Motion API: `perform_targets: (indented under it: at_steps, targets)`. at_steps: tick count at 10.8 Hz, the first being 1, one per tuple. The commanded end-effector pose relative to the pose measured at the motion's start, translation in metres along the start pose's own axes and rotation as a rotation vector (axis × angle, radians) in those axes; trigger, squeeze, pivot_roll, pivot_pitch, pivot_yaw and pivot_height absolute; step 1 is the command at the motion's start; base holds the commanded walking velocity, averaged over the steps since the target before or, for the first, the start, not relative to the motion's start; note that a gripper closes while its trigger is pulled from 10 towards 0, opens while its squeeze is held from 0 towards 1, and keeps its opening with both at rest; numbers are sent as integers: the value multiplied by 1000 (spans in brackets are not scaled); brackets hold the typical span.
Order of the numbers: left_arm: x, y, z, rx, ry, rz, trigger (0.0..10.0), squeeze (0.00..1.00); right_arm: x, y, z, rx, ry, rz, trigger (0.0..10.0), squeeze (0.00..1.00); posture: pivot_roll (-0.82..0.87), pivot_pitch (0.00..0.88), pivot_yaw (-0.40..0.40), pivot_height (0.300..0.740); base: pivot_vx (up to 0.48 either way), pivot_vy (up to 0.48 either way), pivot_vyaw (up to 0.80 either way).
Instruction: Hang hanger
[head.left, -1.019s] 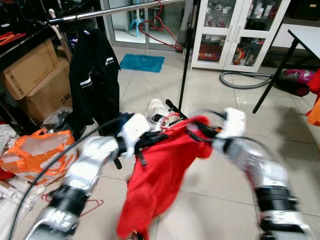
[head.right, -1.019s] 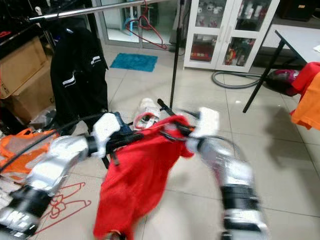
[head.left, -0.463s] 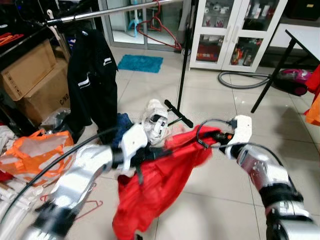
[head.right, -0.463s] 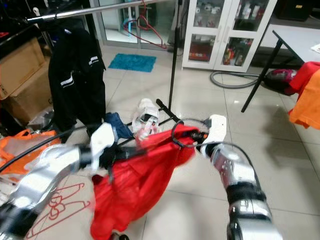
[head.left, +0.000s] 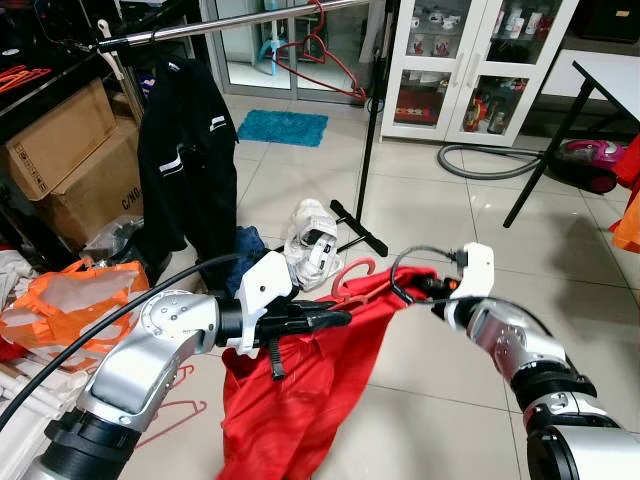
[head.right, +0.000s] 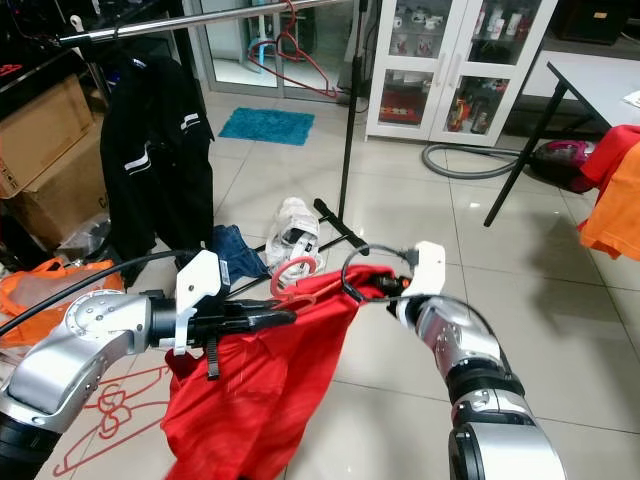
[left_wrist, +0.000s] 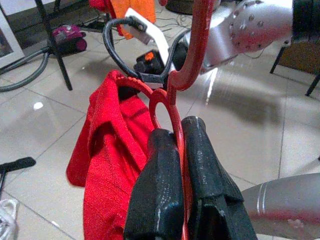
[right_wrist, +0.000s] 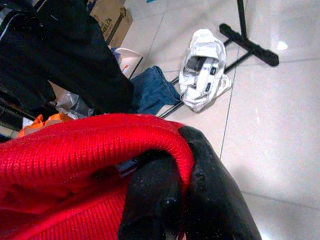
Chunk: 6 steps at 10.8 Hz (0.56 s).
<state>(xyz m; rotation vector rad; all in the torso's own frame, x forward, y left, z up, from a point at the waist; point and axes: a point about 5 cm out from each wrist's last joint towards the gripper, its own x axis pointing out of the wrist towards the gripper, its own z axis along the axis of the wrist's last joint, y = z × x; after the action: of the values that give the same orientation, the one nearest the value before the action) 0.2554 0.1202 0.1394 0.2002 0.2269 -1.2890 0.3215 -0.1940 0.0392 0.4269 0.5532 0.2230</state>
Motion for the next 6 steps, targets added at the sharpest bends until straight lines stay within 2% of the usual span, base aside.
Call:
perform_targets:
  at_steps: [1, 4, 5, 6]
  targets:
    - [-22, 1, 41, 142, -128, -32, 10000, 0, -27, -52, -3, 47, -30, -239, 0, 0, -31, 0, 20, 740, 0, 0, 0]
    - [-30, -2, 57, 162, -166, -54, 10000, 0, -34, -63, -22, 86, 8, -283, 0, 0, -36, 0, 24, 740, 0, 0, 0]
    - [-34, -3, 57, 170, -144, -62, 10000, 0, -39, -71, -20, 150, -35, -334, 0, 0, -38, 0, 26, 740, 0, 0, 0]
    - [-39, 0, 52, 163, -102, -49, 10000, 0, -46, -80, -13, 297, -132, -349, 0, 0, -38, 0, 26, 740, 0, 0, 0]
